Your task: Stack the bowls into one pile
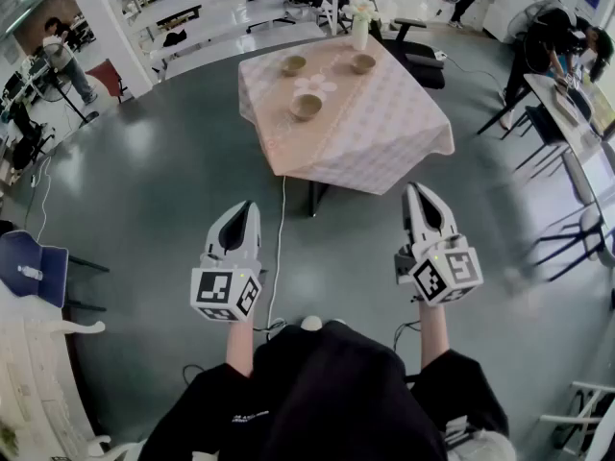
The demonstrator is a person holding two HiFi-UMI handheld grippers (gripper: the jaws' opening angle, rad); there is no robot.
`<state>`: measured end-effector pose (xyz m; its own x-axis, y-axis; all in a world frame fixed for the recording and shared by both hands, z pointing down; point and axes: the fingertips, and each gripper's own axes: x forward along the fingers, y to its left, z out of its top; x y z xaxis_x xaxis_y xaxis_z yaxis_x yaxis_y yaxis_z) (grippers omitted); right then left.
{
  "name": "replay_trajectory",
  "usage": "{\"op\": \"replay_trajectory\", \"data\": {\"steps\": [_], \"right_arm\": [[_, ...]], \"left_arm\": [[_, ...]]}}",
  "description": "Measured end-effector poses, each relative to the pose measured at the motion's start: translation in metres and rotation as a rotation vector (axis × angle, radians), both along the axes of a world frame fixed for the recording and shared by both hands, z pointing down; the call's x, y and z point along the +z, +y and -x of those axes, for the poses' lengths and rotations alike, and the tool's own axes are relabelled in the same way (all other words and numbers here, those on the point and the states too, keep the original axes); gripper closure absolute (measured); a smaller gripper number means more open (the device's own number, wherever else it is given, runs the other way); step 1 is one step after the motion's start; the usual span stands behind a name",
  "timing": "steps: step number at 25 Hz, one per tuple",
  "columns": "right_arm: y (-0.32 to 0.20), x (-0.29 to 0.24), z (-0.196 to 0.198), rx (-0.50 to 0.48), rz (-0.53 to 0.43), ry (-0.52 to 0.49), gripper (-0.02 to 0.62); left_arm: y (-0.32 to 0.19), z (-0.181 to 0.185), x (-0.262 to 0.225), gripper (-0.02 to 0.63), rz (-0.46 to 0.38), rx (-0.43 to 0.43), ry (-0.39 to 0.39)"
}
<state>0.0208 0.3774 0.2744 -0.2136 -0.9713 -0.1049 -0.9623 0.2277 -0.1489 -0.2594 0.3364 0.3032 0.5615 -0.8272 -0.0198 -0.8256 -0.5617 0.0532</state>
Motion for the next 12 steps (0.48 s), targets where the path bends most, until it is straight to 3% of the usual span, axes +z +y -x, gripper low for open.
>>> {"op": "replay_trajectory", "data": {"steps": [12], "right_arm": [[-0.010, 0.010, -0.020, -0.053, 0.026, -0.039, 0.604]], "left_arm": [[-0.004, -0.030, 0.003, 0.609, 0.017, 0.003, -0.008]]}}
